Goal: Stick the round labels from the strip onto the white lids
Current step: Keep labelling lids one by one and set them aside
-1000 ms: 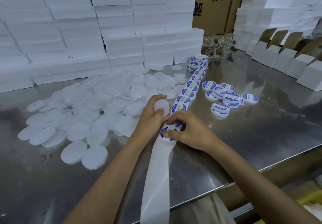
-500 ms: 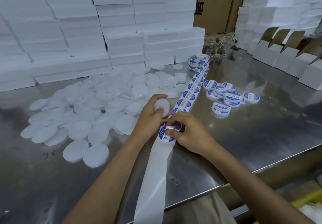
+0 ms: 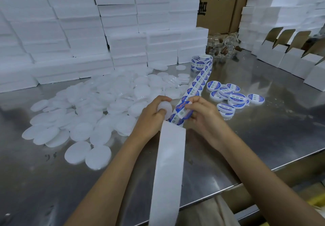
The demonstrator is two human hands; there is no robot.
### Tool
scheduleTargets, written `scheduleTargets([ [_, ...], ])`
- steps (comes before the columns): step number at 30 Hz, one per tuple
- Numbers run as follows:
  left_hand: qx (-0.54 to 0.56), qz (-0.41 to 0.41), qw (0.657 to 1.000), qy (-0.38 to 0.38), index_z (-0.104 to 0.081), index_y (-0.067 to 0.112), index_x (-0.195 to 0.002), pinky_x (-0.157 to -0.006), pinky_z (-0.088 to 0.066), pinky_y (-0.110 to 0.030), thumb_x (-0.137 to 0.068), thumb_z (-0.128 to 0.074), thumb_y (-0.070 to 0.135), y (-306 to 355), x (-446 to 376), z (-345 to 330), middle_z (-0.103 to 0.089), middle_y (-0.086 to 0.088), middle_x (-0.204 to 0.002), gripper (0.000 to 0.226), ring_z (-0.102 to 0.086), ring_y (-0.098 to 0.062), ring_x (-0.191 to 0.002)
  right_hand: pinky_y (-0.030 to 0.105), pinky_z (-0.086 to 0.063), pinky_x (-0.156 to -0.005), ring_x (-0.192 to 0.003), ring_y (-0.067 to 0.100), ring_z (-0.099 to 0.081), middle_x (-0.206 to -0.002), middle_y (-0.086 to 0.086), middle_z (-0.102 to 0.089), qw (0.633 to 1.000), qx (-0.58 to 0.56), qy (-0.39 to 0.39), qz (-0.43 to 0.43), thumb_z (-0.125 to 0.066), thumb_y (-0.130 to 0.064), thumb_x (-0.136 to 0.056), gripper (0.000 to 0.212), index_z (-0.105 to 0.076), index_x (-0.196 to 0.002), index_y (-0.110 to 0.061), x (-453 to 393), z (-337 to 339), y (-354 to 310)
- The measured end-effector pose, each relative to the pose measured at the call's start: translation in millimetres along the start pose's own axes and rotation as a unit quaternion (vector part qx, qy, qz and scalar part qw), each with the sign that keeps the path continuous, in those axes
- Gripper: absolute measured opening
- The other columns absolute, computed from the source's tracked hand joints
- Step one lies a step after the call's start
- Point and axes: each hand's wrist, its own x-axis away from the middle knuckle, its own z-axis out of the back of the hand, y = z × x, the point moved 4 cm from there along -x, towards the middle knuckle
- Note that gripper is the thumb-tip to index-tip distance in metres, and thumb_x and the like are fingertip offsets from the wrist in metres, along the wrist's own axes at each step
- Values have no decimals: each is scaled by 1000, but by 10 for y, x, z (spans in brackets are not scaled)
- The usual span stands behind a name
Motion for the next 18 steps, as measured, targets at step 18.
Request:
scheduleTargets([
  [18,449,207,869,-10,-59,2,-128,-86,-60,-43,-110,-31,36,112,69,-93,-73,-20,-111,48,-71,-31,-100,40,-56,-81,-93,33,-68,-98,17,-67,970,185,69,139,-70,8,-81,26,-56,-93,-10,-133,-245,75],
])
